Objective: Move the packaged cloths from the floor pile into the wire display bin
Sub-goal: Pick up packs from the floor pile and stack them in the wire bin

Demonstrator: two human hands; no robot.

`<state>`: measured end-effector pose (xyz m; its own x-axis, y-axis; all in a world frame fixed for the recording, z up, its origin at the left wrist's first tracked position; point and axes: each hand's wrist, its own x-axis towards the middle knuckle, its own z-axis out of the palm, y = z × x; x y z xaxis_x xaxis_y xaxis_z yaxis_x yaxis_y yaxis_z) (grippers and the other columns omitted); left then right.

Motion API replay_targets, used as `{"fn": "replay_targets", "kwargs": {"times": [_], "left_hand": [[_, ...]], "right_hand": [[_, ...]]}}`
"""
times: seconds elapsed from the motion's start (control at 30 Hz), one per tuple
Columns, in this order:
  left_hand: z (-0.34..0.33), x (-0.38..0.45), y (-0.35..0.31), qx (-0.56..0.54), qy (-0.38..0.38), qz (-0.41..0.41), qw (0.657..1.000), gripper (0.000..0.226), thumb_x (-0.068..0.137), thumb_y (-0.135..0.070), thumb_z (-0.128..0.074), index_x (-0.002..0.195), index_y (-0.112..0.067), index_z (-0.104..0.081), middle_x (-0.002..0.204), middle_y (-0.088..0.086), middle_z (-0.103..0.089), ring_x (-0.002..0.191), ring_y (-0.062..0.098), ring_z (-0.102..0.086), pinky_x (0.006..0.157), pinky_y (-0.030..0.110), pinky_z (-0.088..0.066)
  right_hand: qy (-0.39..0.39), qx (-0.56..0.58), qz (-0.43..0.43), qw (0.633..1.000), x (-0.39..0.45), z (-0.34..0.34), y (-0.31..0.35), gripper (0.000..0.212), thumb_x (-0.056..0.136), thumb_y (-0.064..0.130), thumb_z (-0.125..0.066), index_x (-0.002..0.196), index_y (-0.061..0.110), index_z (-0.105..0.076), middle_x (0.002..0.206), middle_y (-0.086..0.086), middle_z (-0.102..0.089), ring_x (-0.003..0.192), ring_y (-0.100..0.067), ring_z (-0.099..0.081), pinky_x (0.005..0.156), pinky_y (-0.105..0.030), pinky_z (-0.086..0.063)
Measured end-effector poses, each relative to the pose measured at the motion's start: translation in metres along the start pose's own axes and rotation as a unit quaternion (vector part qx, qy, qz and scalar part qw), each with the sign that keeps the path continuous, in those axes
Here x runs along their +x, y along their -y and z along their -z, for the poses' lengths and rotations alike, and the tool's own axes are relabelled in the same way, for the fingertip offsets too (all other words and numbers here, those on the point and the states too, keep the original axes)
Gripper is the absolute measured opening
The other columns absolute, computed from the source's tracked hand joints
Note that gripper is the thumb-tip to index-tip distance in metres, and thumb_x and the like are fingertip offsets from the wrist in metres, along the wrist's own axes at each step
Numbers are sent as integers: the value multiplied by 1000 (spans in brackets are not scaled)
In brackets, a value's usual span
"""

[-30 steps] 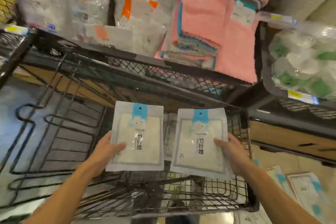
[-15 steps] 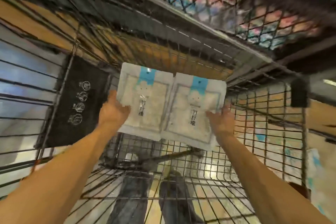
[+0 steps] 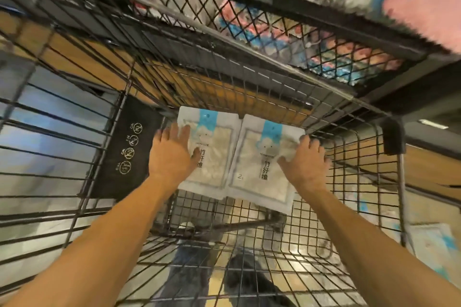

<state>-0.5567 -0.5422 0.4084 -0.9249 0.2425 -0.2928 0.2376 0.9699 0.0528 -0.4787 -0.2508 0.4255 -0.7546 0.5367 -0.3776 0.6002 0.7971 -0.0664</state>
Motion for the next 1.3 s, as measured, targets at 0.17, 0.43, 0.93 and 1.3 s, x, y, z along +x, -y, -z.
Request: {"fn": "replay_targets", "kwargs": {"times": [0.17,0.43,0.93,1.3], "left_hand": [[85,-23,-11,12,-19,12,1000,71,101,-63,-29,161,-25,-25,169,9,-19,156,26,-16,124,56,-4],[249,-82,-31,38,-98,12,994,75,99,-69,-26,162,-30,-24,170,5,-16,157,23,-14,122,64,-8],[451,-127,-62,-7,-140,-49,989,76,96,-75,-21,161,-35,-20,172,2,-11,158,26,-10,124,63,-4],[477,-143,-130,-15,-135,-244,960,73,99,-70,-29,162,-34,-18,171,1,-11,157,23,-10,122,65,-3]], "right_hand": [[-7,-21,81,996,-24,80,-3,82,91,66,-57,156,23,-33,161,-7,-35,149,-31,-31,122,-61,-23],[-42,-1,131,990,-76,229,-2,83,92,71,-50,160,25,-32,168,-6,-29,156,-30,-20,123,-67,-10],[-153,72,126,978,-179,405,-5,88,85,82,-43,155,31,-37,161,1,-41,144,-28,-42,114,-59,-37],[-231,110,-66,964,-288,418,-77,89,83,87,-42,153,33,-40,154,2,-49,139,-28,-47,111,-54,-41]]}}
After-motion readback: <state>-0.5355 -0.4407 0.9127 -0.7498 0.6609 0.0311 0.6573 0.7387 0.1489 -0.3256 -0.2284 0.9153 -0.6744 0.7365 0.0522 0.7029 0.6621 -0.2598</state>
